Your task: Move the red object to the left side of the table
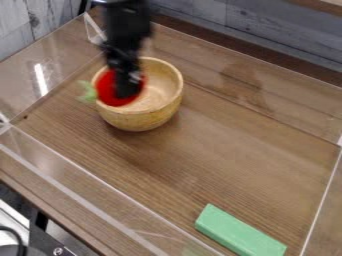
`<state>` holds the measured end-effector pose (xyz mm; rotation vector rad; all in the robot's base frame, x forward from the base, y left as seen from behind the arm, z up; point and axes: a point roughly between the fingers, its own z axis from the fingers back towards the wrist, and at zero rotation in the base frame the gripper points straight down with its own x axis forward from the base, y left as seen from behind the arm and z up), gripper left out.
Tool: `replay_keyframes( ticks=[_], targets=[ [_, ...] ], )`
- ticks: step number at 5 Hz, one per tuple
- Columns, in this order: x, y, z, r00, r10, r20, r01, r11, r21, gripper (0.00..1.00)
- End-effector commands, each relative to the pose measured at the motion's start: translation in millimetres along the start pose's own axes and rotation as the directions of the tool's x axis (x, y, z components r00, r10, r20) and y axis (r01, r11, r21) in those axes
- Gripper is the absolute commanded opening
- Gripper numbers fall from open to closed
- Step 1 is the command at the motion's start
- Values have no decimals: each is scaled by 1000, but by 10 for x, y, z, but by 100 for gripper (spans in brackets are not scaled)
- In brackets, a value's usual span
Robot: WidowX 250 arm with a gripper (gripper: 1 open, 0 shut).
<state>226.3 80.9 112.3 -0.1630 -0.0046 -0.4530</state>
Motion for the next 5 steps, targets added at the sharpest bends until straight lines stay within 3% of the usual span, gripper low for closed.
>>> replay_keyframes(
  ticks=[1, 2, 3, 5],
  targets=[
    [-257, 162, 151, 996, 71, 48, -73, 997, 36, 0],
    [-484, 517, 156, 987, 151, 59, -153, 988, 31, 0],
    [-575, 790, 104, 984, 168, 63, -170, 985, 20, 0],
    [-596, 939, 27, 976, 209, 63, -209, 978, -7, 0]
  ],
)
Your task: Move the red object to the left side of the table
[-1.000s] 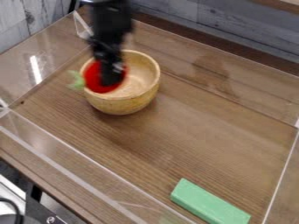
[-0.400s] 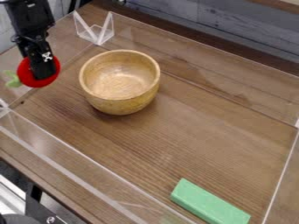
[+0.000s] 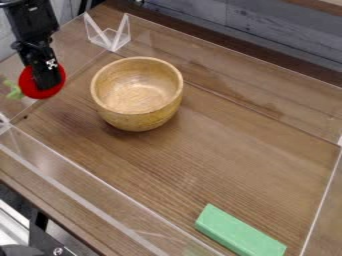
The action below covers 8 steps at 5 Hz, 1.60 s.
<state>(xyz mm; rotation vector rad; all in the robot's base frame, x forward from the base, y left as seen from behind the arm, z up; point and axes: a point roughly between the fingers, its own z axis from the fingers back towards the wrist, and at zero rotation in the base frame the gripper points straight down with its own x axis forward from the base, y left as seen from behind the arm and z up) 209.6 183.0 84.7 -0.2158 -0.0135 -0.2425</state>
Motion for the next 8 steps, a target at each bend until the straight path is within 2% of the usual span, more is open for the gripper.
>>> replay_keyframes(
  ticks=[1, 2, 4, 5, 7, 8],
  targets=[
    [-34, 1, 10, 1000, 5, 27, -5, 999, 32, 0],
    [-82, -47, -150, 1000, 4, 20, -4, 1000, 22, 0],
    [67, -120, -536, 999, -30, 21, 30, 1000, 2, 0],
    [137, -143, -639, 999, -41, 26, 41, 999, -11, 100],
    [217, -12, -651, 997, -73, 35, 74, 997, -24, 100],
    [150, 56, -575, 998, -28, 50, 29, 999, -26, 100]
  ],
)
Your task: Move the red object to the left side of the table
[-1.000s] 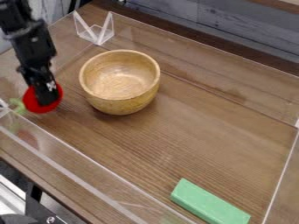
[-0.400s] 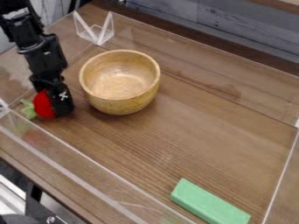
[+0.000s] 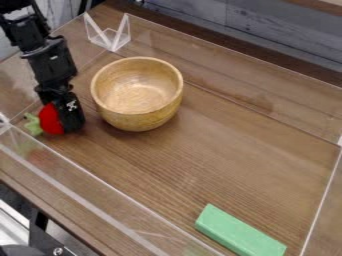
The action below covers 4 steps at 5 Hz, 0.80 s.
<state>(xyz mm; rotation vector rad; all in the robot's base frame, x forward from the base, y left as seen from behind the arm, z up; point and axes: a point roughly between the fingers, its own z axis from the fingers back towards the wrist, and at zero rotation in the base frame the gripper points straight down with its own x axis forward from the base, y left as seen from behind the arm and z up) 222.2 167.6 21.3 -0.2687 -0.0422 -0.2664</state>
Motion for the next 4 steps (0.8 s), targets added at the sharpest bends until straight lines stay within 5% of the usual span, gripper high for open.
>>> replay_keyframes(
  ticks=[1, 2, 3, 4],
  targets=[
    [-53, 99, 157, 999, 41, 34, -42, 999, 22, 0],
    [18, 223, 155, 993, 104, 57, -105, 994, 18, 0],
    [120, 202, 277, 990, 120, 68, -123, 992, 30, 100],
    [218, 180, 389, 987, 138, 79, -141, 989, 37, 100]
  ],
)
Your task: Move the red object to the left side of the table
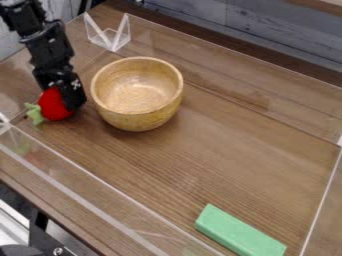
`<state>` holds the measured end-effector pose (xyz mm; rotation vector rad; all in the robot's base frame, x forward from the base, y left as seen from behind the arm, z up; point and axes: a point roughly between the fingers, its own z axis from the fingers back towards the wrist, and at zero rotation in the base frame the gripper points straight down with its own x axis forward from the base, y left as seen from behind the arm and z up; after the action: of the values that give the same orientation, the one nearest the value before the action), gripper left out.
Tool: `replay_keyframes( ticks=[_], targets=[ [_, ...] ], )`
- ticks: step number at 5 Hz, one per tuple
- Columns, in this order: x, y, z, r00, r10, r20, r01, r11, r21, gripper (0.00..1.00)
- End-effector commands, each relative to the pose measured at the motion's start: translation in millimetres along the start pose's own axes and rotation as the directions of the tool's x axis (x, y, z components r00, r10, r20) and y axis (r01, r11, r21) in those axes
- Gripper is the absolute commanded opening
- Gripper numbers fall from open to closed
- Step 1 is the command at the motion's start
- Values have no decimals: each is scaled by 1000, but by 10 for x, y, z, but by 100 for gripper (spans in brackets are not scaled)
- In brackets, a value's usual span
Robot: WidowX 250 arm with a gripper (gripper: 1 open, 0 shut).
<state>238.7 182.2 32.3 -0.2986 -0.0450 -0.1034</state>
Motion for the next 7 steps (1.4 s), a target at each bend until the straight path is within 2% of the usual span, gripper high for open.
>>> replay_keyframes(
  ticks=[1, 2, 4, 7],
  targets=[
    [37, -48, 422, 997, -49, 54, 46, 997, 60, 100],
    [-22, -104, 601, 995, -79, 57, 76, 995, 57, 100],
    [-97, -74, 902, 994, -98, 43, 96, 994, 48, 100],
    [-103, -140, 837, 995, 46, 84, -50, 998, 41, 100]
  ],
)
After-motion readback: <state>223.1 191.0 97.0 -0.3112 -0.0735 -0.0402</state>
